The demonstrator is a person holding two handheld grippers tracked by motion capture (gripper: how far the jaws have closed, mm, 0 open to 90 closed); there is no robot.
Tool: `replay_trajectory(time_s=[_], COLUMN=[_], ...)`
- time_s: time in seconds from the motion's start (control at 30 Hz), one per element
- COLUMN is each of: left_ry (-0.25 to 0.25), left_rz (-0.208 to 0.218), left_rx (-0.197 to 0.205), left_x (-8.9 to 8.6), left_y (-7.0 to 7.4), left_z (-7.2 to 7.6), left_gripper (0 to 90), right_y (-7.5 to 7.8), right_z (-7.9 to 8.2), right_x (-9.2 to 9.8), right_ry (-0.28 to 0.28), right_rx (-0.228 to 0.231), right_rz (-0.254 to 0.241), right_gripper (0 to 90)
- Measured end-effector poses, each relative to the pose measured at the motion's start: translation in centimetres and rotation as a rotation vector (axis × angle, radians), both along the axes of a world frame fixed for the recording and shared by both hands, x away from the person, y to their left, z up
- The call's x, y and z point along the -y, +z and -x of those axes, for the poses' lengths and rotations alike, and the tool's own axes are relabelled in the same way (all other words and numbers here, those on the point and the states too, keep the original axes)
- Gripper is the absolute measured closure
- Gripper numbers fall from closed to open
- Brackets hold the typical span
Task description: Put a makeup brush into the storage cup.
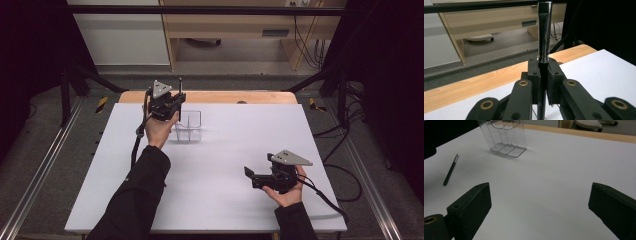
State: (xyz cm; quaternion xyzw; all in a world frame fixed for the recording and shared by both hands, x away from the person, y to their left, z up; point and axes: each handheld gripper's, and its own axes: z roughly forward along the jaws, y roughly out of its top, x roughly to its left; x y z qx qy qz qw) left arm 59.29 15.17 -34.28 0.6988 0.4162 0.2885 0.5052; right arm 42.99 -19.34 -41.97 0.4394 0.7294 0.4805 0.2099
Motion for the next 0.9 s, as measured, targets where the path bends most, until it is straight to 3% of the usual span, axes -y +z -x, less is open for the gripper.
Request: replay_trajectory(time_s=[0.3, 0.47, 0.9], left_ry=[0.018, 0.019, 0.025], left_rz=[0.010, -0.013, -0.017], left_rx=[-0.011, -0.008, -0.037], left_x=[0.2, 0.4, 0.0], left_y=[-1.1, -1.6, -3.1], left_z=[-1.1, -1.4, -1.7], left_gripper=[82.6, 82.6, 82.6], right_y=[0.0, 0.0, 0.0], right_z=[0.0, 0.0, 0.0], right_x=[0.0, 0.0, -0.1], right_ry=[0.003, 0.003, 0.012], right_rx=[-0.003, -0.004, -0.003], right_rz=[-0.007, -0.011, -0.004], right_gripper=[5.3, 5.2, 5.2])
